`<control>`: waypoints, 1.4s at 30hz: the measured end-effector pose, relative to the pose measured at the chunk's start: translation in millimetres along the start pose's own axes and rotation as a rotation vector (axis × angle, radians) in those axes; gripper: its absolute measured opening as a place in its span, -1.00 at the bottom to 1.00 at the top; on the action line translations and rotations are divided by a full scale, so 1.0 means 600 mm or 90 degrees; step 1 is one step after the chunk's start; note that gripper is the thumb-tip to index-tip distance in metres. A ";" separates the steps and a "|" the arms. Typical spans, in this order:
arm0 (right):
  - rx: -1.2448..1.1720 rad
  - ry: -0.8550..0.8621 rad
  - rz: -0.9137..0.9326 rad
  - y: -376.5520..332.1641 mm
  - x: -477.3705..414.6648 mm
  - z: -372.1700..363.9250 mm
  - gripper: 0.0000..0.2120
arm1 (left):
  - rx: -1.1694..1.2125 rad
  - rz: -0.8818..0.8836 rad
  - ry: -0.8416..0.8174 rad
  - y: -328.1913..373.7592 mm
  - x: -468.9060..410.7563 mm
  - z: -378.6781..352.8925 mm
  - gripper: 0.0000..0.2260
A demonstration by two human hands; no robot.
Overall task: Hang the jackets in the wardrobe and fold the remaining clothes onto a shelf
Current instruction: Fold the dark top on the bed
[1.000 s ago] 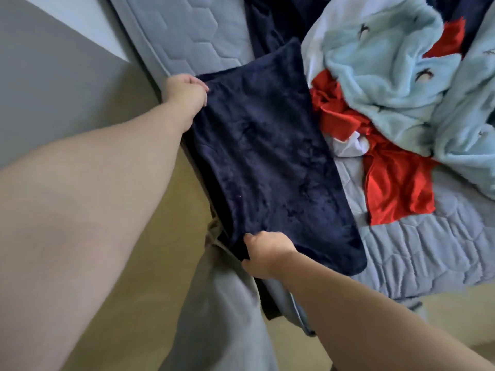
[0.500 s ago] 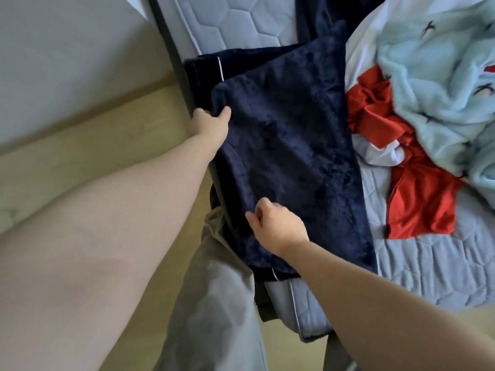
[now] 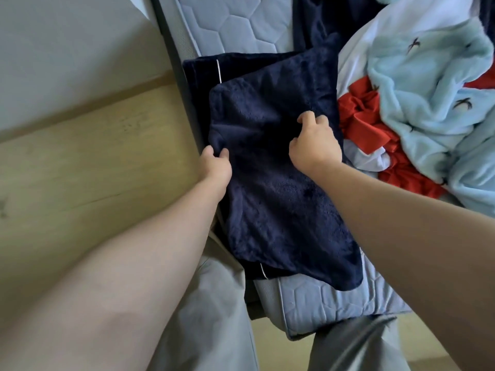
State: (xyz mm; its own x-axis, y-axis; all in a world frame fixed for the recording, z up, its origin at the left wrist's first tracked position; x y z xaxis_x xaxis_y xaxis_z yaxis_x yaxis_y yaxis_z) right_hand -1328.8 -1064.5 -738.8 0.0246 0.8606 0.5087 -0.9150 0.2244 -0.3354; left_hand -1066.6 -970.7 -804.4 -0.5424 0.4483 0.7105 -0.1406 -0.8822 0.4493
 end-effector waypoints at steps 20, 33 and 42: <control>0.081 0.004 0.069 -0.085 -0.047 -0.038 -0.58 | -0.136 -0.238 -0.001 0.209 -0.113 0.011 -0.72; -0.180 0.041 -0.353 -0.012 0.254 -0.230 -0.87 | -0.245 -0.265 -0.124 0.210 -0.131 -0.004 -0.69; -0.640 0.100 -1.047 0.030 0.494 -0.372 -0.66 | -0.366 -0.380 -0.193 0.279 -0.116 -0.008 -0.58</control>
State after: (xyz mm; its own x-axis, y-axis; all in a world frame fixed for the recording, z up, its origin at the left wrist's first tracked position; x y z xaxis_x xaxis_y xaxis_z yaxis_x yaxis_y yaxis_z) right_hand -1248.1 -703.7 -771.0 0.5694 -0.4203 0.7065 0.5681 0.8224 0.0313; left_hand -1056.0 -1150.3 -781.3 -0.0143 0.8042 0.5942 -0.7699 -0.3881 0.5066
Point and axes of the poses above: each hand's wrist, its own x-axis away from the middle knuckle, its own z-axis out of the back of the hand, y = z × x, the point moved 10 cm from there along -x, towards the middle knuckle, and after that the axes turned 2 degrees about x, right-handed, at the moved point
